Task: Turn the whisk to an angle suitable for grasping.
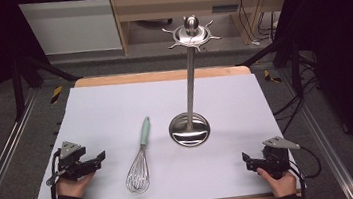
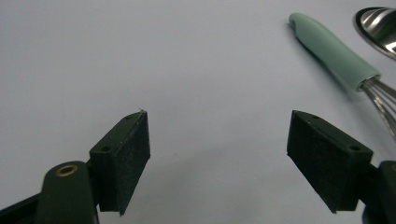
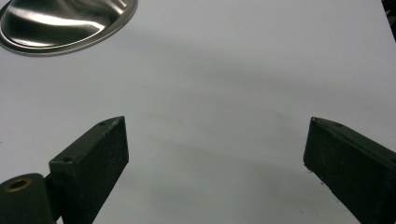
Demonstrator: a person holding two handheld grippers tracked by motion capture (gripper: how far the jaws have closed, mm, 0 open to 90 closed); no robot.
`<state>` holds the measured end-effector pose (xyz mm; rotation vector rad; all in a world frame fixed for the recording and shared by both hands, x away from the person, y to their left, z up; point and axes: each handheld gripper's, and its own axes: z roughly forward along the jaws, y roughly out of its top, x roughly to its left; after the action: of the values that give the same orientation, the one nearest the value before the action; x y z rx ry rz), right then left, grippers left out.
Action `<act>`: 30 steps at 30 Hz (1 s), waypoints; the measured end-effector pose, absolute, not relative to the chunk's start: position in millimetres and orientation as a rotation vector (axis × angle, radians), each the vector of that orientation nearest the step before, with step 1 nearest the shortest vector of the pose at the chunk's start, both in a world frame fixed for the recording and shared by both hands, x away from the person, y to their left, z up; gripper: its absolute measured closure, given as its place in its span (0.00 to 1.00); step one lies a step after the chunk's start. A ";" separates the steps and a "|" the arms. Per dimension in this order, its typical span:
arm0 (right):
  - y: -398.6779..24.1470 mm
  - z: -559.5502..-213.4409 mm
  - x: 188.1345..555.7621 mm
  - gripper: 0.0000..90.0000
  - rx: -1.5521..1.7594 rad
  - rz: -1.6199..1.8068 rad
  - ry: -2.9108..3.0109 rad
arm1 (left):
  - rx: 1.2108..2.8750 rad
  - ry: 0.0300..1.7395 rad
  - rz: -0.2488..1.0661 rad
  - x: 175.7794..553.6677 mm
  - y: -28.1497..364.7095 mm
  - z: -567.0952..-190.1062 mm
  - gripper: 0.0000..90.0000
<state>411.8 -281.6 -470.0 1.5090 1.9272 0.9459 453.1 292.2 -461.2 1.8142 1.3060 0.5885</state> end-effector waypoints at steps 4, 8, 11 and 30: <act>-283.2 -470.6 410.9 0.07 1.508 0.949 1.931 | 1.810 1.283 0.571 449.7 287.2 -456.0 0.24; -282.1 -468.9 407.0 0.04 1.474 0.990 1.919 | 1.819 1.245 0.565 444.6 275.2 -449.6 0.24; -280.9 -468.3 406.3 0.05 1.463 0.991 1.915 | 1.833 1.229 0.560 443.4 268.9 -447.8 0.24; -273.8 -470.5 405.3 0.10 1.486 0.947 1.925 | 1.907 1.113 0.530 442.0 224.9 -424.2 0.29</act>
<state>405.3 -273.8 -470.5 1.4863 1.9248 0.9470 442.0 224.9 -424.2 1.9071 1.1132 0.5303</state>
